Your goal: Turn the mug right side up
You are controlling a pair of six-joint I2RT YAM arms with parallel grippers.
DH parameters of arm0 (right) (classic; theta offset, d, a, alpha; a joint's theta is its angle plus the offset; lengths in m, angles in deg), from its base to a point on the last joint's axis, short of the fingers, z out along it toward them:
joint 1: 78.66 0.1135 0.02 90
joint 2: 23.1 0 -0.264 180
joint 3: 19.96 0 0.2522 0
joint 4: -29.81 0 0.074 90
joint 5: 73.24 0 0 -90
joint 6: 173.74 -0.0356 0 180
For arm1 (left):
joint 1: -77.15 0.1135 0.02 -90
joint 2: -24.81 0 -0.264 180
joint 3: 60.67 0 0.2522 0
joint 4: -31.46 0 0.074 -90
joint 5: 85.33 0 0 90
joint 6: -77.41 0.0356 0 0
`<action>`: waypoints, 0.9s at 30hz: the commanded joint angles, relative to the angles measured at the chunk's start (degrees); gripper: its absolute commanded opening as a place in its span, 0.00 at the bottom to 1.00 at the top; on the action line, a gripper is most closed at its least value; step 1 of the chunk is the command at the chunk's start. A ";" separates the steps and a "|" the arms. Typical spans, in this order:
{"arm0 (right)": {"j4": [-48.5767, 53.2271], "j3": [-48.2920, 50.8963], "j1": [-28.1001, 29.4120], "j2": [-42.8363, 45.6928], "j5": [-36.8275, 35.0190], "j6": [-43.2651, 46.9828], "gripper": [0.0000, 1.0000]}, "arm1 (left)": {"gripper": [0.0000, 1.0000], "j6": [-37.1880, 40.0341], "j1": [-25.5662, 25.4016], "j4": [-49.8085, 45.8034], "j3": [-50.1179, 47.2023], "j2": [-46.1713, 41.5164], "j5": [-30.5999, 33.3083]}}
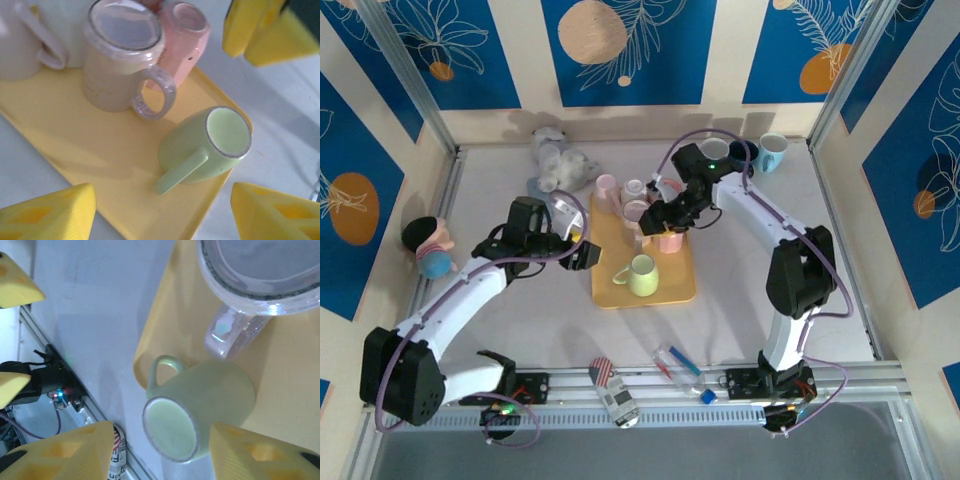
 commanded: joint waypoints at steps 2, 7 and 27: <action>-2.66 2.60 -7.05 8.60 7.50 -3.99 0.52 | 0.71 17.87 -2.57 -5.15 1.15 -1.81 -3.15; -2.11 4.61 -9.78 10.92 7.18 -5.63 0.52 | 0.71 27.65 -5.91 -7.74 4.46 3.56 -1.88; -4.45 13.78 -13.04 18.07 6.34 -11.50 0.48 | 0.63 38.06 -12.94 -14.15 8.49 13.93 7.73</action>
